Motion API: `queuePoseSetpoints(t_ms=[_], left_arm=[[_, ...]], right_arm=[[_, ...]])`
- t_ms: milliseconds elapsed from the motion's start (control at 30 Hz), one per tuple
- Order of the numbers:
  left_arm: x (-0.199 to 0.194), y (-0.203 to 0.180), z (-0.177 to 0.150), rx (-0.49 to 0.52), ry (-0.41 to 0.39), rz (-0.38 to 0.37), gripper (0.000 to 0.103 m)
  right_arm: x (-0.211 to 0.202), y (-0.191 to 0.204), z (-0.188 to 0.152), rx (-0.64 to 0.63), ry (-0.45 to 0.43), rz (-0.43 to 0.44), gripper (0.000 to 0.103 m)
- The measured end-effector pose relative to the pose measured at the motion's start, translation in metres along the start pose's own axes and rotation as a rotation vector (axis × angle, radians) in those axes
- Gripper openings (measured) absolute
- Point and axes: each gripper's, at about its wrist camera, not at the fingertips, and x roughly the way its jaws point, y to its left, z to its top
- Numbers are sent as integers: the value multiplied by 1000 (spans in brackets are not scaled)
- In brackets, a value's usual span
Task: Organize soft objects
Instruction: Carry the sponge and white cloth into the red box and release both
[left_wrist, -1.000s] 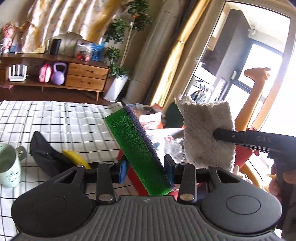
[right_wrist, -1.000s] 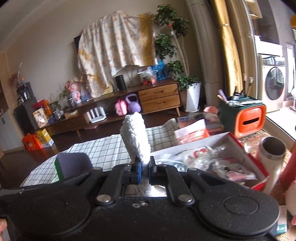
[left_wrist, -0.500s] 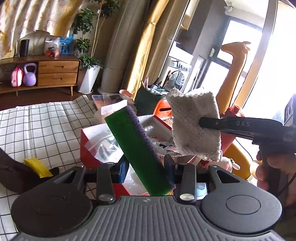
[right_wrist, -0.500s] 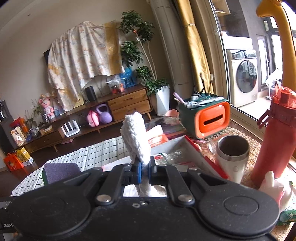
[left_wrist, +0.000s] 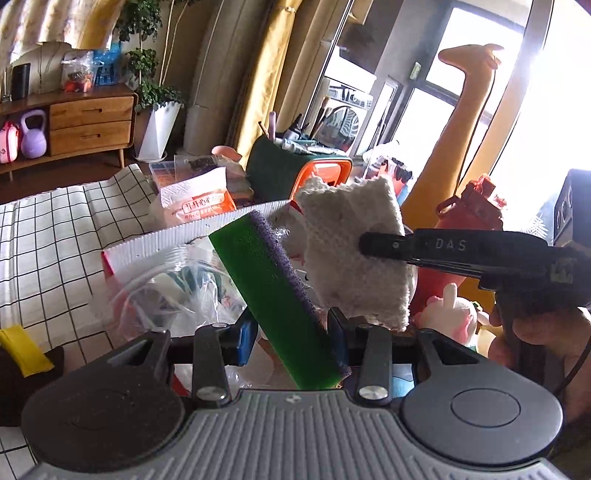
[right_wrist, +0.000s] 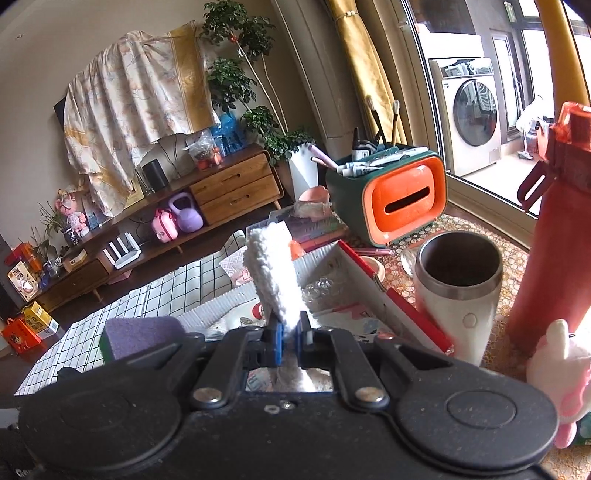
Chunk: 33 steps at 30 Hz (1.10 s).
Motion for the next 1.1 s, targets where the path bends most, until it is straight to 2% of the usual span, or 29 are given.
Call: queuePoseSetpoints(t_ms=[467,867,1100], left_arm=[[54,18,0,-58,92,1,41],[81,25,-2,-46,210,28,41],[75,20,-1,-48,215,28,43]], right_arm=[[52,-5,-16,33,94,11,6],[65,-6,-30,12,134,-20,7],[58,-1,-32,-10,135,-28,19]])
